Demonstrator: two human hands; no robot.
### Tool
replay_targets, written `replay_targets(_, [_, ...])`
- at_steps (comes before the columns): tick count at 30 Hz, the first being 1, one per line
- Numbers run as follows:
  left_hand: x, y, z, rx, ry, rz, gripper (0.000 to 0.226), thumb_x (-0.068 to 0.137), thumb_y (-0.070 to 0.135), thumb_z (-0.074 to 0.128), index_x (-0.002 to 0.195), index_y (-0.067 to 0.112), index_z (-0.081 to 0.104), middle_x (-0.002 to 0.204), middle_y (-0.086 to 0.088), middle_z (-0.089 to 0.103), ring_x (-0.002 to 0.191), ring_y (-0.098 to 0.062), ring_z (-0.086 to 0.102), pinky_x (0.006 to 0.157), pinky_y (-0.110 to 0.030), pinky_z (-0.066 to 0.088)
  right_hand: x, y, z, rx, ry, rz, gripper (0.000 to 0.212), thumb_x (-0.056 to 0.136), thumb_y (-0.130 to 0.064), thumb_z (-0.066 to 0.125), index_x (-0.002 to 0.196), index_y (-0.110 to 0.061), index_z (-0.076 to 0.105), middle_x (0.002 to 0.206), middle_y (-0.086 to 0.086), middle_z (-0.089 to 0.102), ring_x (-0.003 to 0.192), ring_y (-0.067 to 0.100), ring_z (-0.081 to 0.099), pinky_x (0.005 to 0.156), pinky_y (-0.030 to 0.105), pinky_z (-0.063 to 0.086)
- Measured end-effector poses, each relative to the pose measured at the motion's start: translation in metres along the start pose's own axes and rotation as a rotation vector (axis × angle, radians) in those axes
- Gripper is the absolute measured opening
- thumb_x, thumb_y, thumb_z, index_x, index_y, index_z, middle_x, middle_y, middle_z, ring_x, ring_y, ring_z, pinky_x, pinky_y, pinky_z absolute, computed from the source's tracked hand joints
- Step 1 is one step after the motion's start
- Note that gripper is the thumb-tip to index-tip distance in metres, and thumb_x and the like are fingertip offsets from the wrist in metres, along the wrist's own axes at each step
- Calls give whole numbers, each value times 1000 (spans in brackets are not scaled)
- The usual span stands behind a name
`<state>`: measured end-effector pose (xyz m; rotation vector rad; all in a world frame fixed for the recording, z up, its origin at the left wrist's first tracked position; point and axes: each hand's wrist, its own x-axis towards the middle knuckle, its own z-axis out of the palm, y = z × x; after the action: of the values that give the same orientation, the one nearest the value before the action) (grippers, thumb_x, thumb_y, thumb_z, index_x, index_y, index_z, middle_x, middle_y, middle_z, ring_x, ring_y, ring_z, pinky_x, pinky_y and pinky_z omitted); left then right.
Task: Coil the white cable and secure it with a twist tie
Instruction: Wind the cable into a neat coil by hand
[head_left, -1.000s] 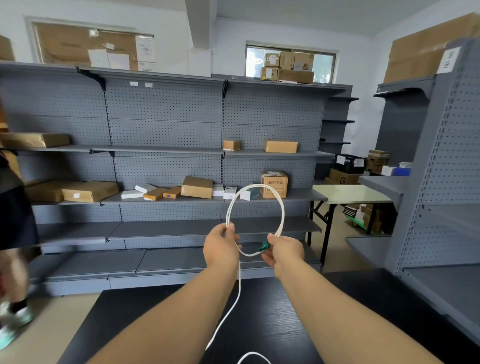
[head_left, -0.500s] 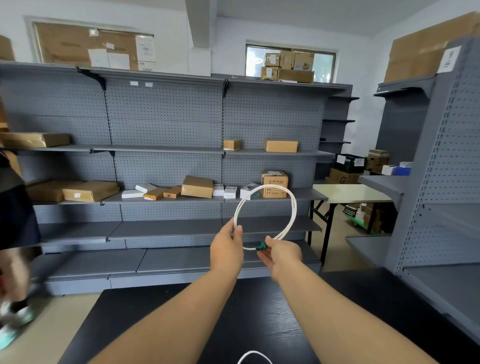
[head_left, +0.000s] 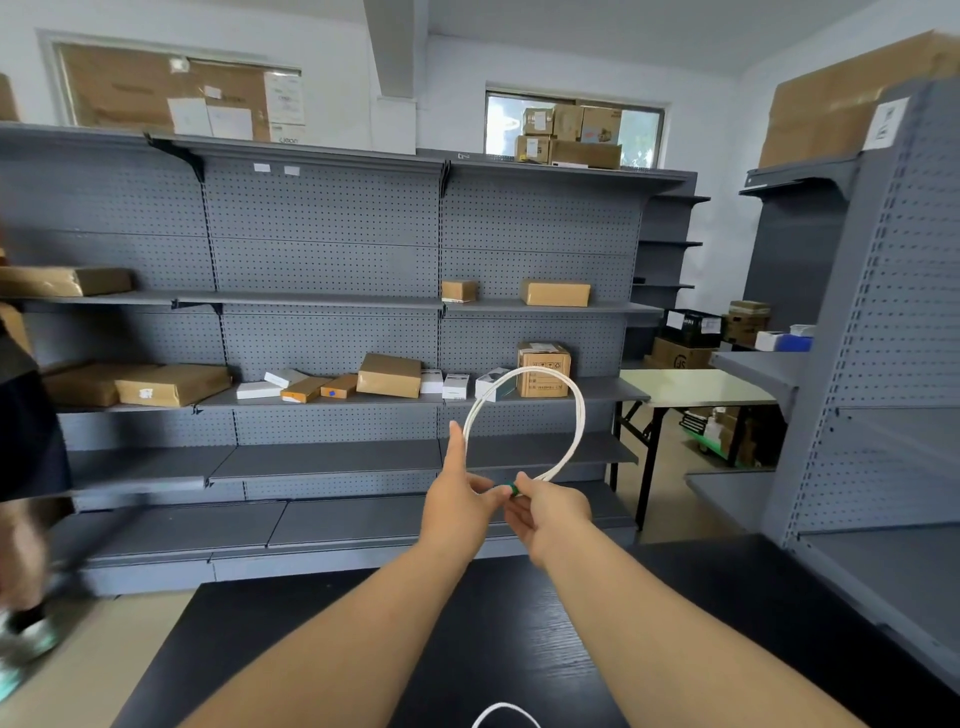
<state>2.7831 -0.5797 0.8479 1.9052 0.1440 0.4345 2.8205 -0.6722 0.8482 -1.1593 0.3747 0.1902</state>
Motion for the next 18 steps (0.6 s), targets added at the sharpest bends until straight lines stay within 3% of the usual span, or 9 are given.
replay_targets(2, [1,-1,-1,-27,7,18,89,85,10,64,147,37,6,80,2,63,75,-5,57,68,-18,40,-1,-1,-1,-15,-15,-3,9,86,-8,66,83,-1,61,80,14,67,66,21,65,53,26,51])
replay_targets(7, [7,-3,-8,40,35,76,78,87,6,58,146,36,17,72,4,60,71,-6,55,62,-12,36,-3,-2,-1,-16,-127,28,10,87,-7,64,92,1,61,77,14,67,68,21,64,56,27,52])
replay_targets(10, [13,-3,-18,134,30,107,74,88,6,57,146,36,21,73,4,59,69,-6,52,57,-10,36,-2,-6,-6,-51,-163,33,22,86,-6,66,104,4,58,90,18,63,80,24,62,74,33,53])
replay_targets(12, [18,-4,-28,227,20,118,71,90,7,55,146,35,22,76,4,60,71,-7,54,59,-10,37,-2,-10,-11,-124,-98,-28,30,82,-12,71,104,0,54,108,21,58,98,29,59,88,37,50])
replay_targets(14, [23,-4,-38,375,-4,112,69,92,7,53,147,32,19,90,-2,65,84,-16,58,72,-21,43,-1,-12,-16,-349,63,-228,64,77,-23,76,127,-3,41,130,18,47,121,32,47,96,39,41])
replay_targets(16, [27,-4,-44,611,-48,114,70,93,7,50,149,28,13,101,-10,65,92,-24,59,78,-32,46,0,-16,-22,-687,166,-610,94,77,-29,75,146,-7,15,148,14,28,136,28,29,107,37,30])
replay_targets(18, [30,-4,-46,852,-103,123,74,92,3,47,150,23,5,100,-13,62,86,-25,58,73,-35,47,1,-18,-22,-1102,108,-987,90,84,-33,66,149,-11,7,155,9,17,142,24,16,115,35,16])
